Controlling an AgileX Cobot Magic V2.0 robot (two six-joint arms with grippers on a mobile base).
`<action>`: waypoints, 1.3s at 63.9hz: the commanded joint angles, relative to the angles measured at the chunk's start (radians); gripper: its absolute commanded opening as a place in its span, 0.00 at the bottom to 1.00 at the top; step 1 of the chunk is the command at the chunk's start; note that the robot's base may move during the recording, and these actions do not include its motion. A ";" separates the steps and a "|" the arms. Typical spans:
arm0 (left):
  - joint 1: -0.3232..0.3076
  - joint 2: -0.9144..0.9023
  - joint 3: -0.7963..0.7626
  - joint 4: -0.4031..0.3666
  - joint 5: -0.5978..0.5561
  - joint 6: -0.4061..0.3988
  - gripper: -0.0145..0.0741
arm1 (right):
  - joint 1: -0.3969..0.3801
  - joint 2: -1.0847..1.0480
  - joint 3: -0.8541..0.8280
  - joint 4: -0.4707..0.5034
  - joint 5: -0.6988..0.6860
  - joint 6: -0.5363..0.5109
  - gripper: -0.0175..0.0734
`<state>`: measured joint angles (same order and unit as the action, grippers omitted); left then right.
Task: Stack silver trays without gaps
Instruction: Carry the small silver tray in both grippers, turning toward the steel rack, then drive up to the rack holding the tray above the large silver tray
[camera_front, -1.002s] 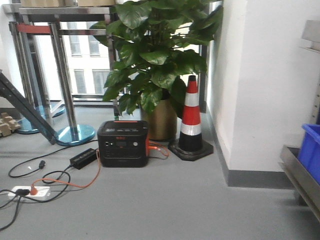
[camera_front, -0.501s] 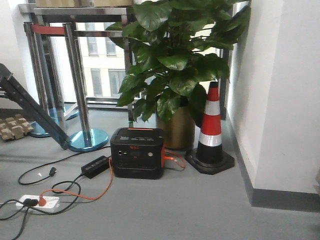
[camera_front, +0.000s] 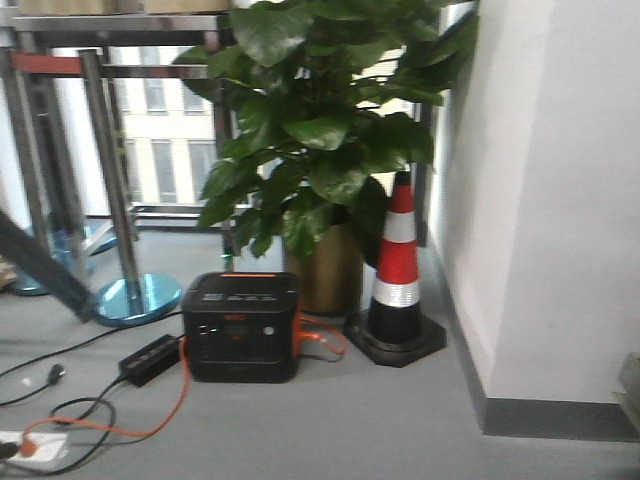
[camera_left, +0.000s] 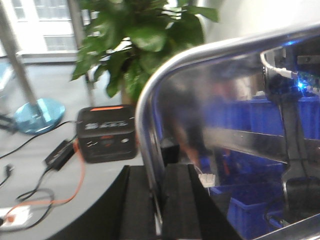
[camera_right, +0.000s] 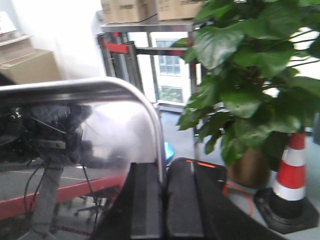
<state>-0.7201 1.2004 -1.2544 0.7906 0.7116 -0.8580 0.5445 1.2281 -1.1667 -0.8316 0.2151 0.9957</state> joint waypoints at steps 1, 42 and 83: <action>-0.023 0.003 -0.008 -0.019 -0.103 0.015 0.15 | 0.014 -0.002 -0.008 -0.012 -0.426 0.005 0.12; -0.023 0.003 -0.008 -0.019 -0.103 0.015 0.15 | 0.014 -0.002 -0.008 -0.012 -0.426 0.005 0.12; -0.023 0.003 -0.008 -0.019 -0.103 0.015 0.15 | 0.014 -0.002 -0.008 -0.012 -0.426 0.005 0.12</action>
<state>-0.7201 1.2004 -1.2544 0.7906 0.7116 -0.8580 0.5445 1.2281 -1.1667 -0.8316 0.2151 0.9957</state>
